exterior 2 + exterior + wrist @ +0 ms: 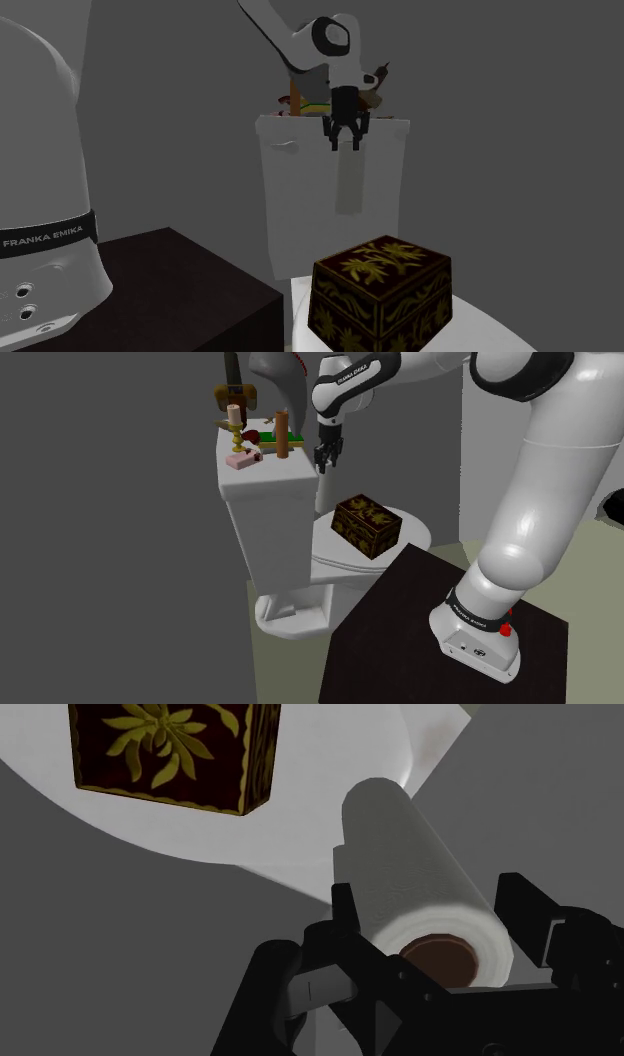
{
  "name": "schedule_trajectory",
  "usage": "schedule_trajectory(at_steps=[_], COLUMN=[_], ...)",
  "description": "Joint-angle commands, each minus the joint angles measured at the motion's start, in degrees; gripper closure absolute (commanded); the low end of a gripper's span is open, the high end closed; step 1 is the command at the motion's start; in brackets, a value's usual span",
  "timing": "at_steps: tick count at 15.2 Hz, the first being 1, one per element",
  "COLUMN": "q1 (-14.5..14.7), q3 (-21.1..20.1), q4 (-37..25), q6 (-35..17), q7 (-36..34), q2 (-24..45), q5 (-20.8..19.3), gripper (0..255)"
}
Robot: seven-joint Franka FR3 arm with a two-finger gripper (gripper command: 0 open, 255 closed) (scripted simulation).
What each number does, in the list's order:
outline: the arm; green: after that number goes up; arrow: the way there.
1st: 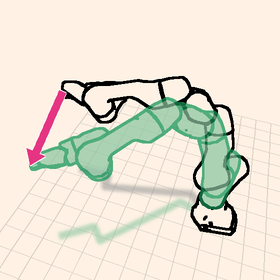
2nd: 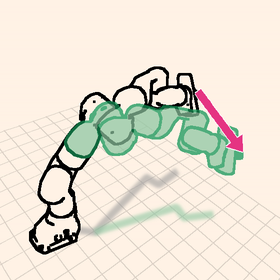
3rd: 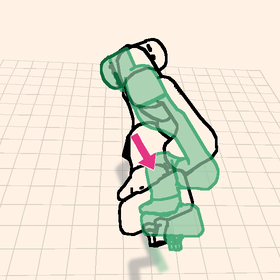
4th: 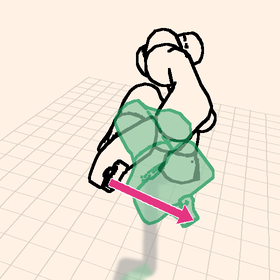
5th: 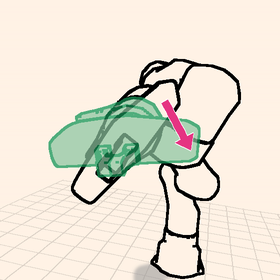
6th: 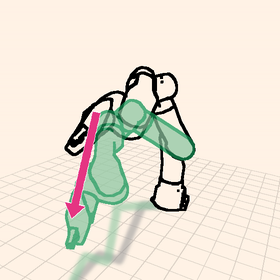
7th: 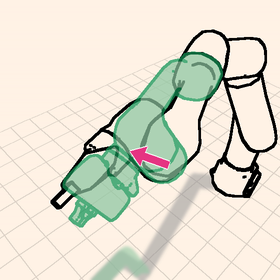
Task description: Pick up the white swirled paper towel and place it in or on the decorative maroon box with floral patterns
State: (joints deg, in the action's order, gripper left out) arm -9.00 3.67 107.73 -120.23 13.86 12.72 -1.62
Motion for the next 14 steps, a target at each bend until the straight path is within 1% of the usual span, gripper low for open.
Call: schedule_trajectory(at_steps=[1, 4, 9, 14], q1=[0.02, 0.03, -3.17, -6.33], q3=[0.00, 0.00, 2.36, 5.06], q4=[-1.03, -2.00, 1.29, 2.86], q6=[1.62, 3.16, 4.45, 6.32], q7=[0.02, 0.05, 5.67, 11.53], q2=[-0.56, -1.14, -5.92, -9.59], q5=[-0.01, -0.03, -0.05, -0.27], gripper=[255, 255, 255, 255])
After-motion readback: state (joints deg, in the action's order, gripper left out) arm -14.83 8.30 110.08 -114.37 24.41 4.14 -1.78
